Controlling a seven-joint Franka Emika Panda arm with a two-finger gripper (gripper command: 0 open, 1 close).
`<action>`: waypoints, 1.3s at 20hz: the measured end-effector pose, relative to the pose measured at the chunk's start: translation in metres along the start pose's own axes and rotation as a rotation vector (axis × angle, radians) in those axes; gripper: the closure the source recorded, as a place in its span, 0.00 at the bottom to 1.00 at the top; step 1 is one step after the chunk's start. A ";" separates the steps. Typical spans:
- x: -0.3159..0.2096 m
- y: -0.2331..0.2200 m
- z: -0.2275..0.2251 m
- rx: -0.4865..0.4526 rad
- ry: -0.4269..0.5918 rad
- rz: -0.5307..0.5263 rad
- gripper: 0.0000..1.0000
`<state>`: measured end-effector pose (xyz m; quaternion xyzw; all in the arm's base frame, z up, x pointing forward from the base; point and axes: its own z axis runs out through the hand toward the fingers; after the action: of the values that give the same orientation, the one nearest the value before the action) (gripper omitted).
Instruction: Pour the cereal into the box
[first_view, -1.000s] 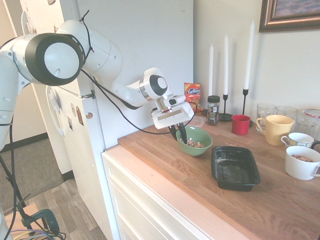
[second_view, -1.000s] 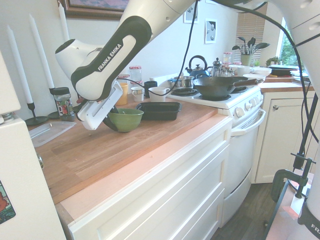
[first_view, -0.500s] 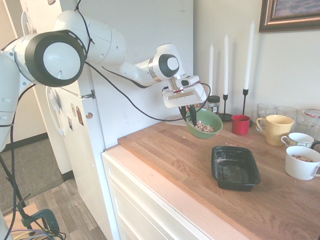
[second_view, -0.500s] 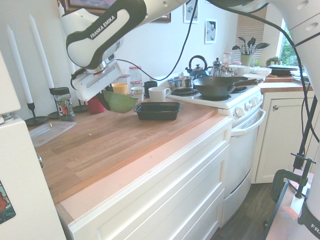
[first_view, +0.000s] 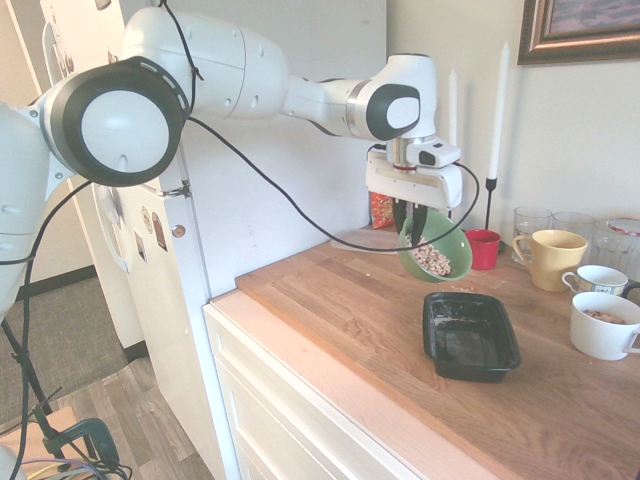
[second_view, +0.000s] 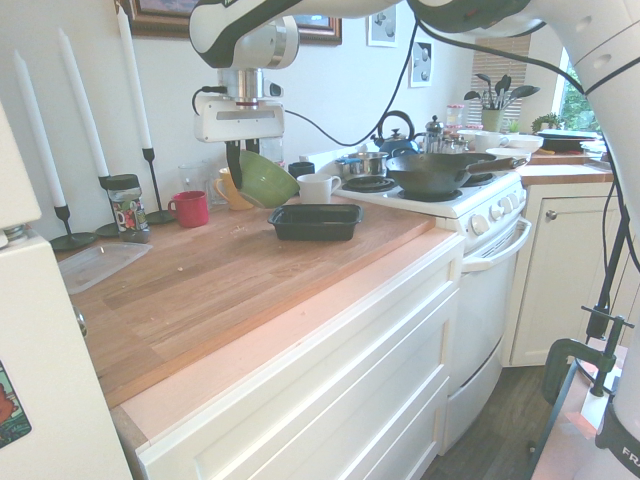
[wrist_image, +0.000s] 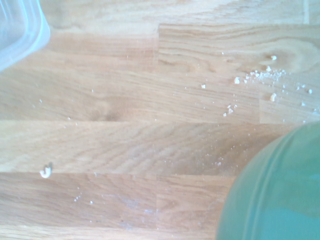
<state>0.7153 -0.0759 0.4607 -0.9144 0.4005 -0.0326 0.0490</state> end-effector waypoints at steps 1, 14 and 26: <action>0.007 0.006 0.002 0.013 -0.018 0.008 1.00; 0.046 0.068 -0.004 0.181 -0.216 0.086 1.00; 0.069 0.115 0.002 0.362 -0.360 0.133 1.00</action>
<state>0.6783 -0.2036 0.4474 -0.8535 0.4323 0.0628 0.2841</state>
